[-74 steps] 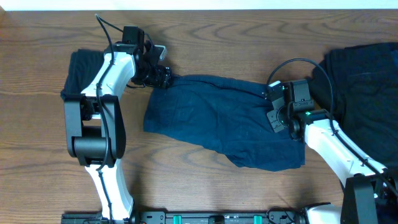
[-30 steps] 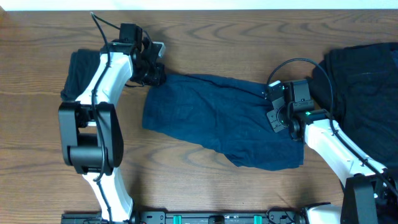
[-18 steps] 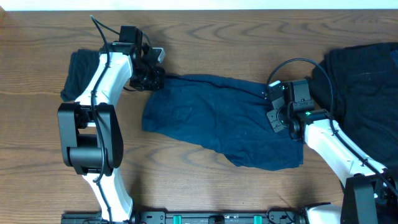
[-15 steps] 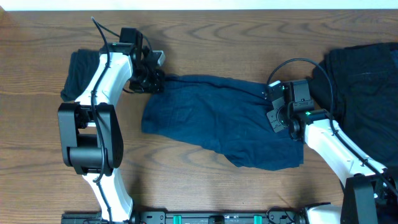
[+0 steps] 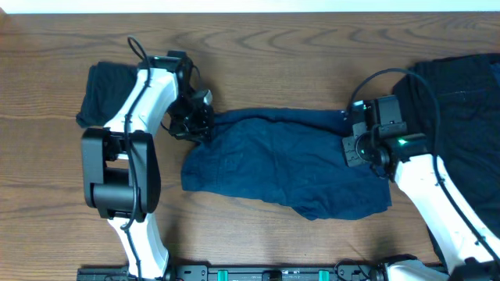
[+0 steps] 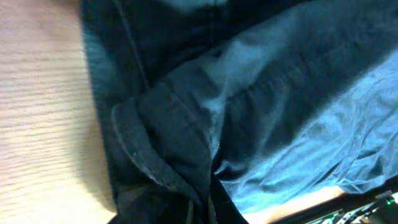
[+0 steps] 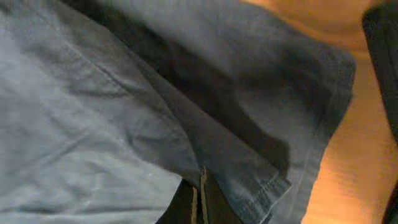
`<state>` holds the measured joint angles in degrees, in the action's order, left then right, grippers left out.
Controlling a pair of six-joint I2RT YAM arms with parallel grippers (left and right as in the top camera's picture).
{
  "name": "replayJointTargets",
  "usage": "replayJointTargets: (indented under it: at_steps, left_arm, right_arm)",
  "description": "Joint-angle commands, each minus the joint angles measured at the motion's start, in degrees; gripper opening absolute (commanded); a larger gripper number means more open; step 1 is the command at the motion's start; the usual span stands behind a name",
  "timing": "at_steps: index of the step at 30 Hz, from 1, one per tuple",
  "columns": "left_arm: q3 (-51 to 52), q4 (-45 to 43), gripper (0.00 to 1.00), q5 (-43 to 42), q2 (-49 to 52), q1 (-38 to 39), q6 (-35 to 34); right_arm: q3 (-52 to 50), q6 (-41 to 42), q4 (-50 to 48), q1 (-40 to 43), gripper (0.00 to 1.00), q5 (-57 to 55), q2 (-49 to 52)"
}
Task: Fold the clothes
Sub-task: 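Lift both trouser ends with both grippers and fold them toward the front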
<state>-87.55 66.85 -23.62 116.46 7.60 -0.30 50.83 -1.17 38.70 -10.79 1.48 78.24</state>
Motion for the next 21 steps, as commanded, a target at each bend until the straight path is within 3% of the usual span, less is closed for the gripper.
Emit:
replayJointTargets:
  at_steps: [1, 9, 21]
  left_arm:
    - [3.0, -0.5, 0.06, 0.1, -1.3, 2.3, -4.6]
    - [12.1, -8.9, 0.06, 10.5, -1.3, 8.3, -19.6]
    - [20.1, -18.5, 0.06, 10.8, -1.3, 15.6, -20.2]
  right_arm:
    - [0.1, 7.4, 2.6, -0.5, 0.01, 0.7, 0.7]
    - [-0.2, 7.4, 3.9, -0.5, 0.01, 0.9, 5.0]
    - [-0.3, 7.4, 1.8, -0.5, 0.01, 0.9, 10.7]
